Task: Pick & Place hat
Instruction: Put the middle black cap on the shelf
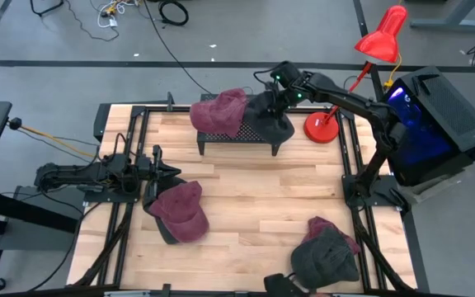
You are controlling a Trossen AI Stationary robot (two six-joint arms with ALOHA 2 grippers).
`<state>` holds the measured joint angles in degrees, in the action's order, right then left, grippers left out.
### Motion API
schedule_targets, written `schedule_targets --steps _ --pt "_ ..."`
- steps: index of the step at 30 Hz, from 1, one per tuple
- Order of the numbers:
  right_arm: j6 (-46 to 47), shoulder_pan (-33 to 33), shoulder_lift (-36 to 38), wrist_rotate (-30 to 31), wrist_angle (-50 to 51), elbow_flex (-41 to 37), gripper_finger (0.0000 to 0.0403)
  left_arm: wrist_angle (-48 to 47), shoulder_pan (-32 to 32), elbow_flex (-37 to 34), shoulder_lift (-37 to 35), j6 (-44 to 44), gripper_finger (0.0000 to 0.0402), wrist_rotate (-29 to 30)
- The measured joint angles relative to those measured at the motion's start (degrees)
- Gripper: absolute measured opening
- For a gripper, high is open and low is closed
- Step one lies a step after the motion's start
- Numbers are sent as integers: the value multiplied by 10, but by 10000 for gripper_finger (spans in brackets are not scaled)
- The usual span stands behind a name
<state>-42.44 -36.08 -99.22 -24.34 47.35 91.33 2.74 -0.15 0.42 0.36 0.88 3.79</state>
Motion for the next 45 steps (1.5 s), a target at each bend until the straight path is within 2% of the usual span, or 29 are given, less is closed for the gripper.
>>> schedule_targets --steps 7,16,27,32,35,45 --pt "-85 4 0 -8 0 0 0 0 0 0 0 0 21 0" --pt "-105 3 0 25 5 0 0 0 0 0 0 0 21 0" --pt "-216 3 28 6 67 0 0 0 0 0 0 0 21 0" --pt "-284 4 47 -34 86 1 0 0 0 0 0 0 21 0" --pt "-324 4 48 -51 92 1 0 0 0 0 0 0 21 0" --pt "-456 5 48 -51 71 1 0 0 0 0 0 0 21 0"
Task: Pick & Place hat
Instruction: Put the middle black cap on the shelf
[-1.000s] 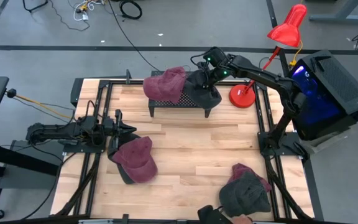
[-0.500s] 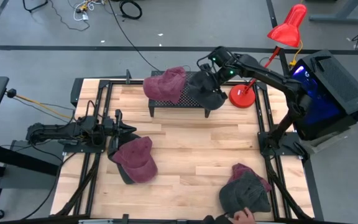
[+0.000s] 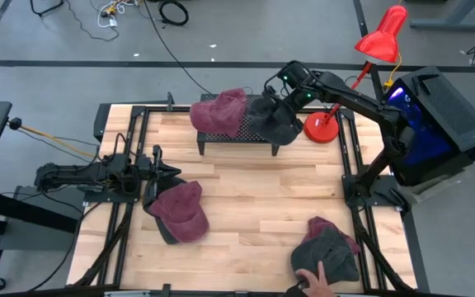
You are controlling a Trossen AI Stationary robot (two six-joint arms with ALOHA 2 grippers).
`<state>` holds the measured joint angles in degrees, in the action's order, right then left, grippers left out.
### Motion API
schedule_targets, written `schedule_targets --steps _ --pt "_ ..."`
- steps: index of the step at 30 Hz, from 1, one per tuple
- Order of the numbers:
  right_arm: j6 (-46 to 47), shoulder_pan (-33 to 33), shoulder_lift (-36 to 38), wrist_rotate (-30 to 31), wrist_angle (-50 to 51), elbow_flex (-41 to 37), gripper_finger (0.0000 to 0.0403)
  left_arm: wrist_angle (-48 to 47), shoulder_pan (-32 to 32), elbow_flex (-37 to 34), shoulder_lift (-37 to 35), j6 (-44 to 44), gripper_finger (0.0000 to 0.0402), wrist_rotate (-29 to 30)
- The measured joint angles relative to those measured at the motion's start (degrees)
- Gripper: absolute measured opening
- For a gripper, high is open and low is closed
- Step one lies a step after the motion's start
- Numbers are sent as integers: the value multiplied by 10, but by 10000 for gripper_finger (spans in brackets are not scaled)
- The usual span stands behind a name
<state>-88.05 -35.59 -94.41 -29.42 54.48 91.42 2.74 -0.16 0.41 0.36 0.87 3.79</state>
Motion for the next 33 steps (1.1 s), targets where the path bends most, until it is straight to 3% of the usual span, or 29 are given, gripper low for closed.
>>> schedule_targets --steps 12,23,33 --pt "-32 38 -5 8 -17 -46 0 0 0 0 0 0 21 0" --pt "-65 45 3 91 -20 -74 0 0 0 0 0 0 21 0" --pt "-73 45 38 105 -30 -74 0 0 0 0 0 0 21 0"
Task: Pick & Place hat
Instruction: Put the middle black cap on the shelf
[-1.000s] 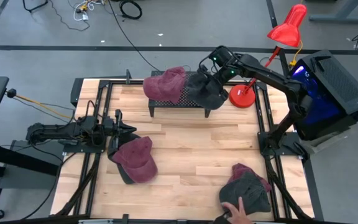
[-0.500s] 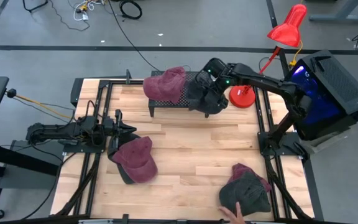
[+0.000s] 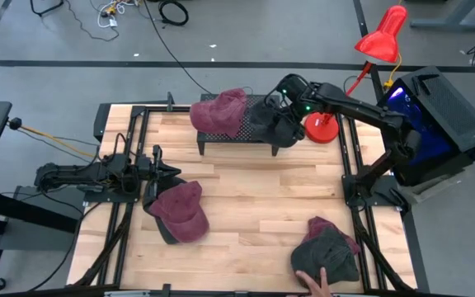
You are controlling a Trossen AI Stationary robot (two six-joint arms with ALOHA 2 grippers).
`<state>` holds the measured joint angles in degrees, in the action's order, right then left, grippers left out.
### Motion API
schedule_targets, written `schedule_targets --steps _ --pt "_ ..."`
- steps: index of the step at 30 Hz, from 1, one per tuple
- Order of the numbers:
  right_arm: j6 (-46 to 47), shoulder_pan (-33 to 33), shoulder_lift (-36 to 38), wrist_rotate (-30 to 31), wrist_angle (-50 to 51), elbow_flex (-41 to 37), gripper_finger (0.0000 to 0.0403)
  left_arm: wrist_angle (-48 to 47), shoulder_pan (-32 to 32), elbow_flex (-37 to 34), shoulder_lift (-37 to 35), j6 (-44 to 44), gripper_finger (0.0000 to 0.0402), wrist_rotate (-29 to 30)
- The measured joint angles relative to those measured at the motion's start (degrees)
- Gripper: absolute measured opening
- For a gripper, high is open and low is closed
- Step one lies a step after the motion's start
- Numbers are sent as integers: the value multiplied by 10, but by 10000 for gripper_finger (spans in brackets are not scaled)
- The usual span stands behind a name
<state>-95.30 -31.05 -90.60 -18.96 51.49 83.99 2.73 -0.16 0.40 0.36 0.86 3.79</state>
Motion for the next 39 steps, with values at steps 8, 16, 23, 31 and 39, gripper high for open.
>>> schedule_targets --steps 8,16,23,31,39 --pt "-12 0 0 -1 -48 0 0 0 0 0 0 0 21 0" --pt "-12 0 -2 -26 -67 0 0 0 0 0 0 0 21 0" --pt "-3 -7 -3 -26 -85 0 0 0 0 0 0 0 21 0" --pt "-12 -10 -12 -13 -107 -1 0 0 0 0 0 0 21 0" --pt "-4 -10 -16 0 -130 -14 4 0 0 0 0 0 21 0"
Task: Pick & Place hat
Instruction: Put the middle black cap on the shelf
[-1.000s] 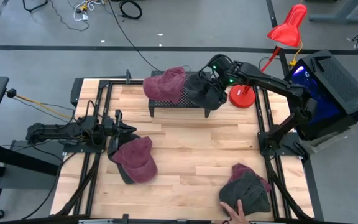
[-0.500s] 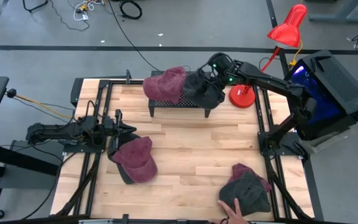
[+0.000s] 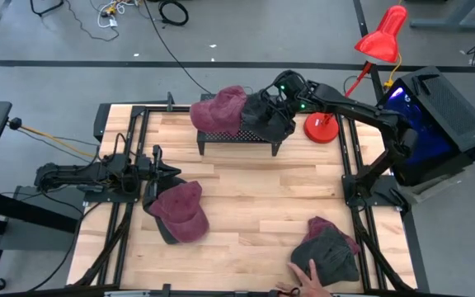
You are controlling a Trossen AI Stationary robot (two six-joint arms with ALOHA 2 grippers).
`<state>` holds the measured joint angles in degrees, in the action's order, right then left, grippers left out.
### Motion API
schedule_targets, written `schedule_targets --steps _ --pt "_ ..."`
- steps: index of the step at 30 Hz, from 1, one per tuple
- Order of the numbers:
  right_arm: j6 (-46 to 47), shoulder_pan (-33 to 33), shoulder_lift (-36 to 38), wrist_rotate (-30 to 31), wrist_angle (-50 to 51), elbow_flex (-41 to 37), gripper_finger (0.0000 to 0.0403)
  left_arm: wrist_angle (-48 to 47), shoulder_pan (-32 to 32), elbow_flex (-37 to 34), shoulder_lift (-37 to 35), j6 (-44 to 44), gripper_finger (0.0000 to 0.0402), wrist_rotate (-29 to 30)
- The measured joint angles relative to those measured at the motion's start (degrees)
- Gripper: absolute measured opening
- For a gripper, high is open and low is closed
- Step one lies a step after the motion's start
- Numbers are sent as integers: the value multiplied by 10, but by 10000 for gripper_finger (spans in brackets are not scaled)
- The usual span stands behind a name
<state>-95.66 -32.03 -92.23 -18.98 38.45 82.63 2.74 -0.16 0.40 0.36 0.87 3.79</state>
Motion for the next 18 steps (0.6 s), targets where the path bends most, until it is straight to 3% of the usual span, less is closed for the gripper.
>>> schedule_targets --steps 18 --pt "108 -4 5 -31 -26 0 51 0 0 0 0 0 21 0"
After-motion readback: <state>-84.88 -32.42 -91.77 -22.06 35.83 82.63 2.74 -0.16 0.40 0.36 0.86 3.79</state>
